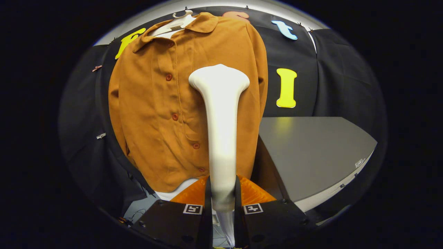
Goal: Iron the clothes twice with a garment steamer, once on the left side and once on the right side.
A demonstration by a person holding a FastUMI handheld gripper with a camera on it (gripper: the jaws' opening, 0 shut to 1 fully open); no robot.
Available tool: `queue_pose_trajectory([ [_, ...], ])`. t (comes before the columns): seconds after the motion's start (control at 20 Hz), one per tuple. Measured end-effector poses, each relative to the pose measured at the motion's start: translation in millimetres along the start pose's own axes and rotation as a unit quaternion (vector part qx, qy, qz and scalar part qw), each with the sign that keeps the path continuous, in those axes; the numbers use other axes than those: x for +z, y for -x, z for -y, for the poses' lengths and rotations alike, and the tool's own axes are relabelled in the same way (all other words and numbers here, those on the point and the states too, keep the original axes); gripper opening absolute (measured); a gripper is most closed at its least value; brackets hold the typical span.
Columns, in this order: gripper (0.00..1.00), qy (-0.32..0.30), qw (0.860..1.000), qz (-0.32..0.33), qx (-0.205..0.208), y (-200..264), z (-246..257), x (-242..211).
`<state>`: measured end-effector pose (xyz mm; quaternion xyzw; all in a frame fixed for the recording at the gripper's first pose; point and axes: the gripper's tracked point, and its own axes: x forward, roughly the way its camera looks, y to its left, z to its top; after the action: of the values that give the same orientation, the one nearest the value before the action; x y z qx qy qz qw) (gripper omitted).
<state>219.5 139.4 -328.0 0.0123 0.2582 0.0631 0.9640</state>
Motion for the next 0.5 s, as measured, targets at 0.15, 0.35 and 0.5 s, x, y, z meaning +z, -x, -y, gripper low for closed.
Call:
queue_pose_trajectory([
  [0.15, 0.28, 0.001, 1.000, -0.025, -0.001, -3, -3, -27],
  [0.35, 0.28, -0.003, 0.998, -0.057, 0.001, 0, -4, -60],
  [0.5, 0.28, -0.006, 0.997, -0.073, 0.004, 9, -6, -78],
])
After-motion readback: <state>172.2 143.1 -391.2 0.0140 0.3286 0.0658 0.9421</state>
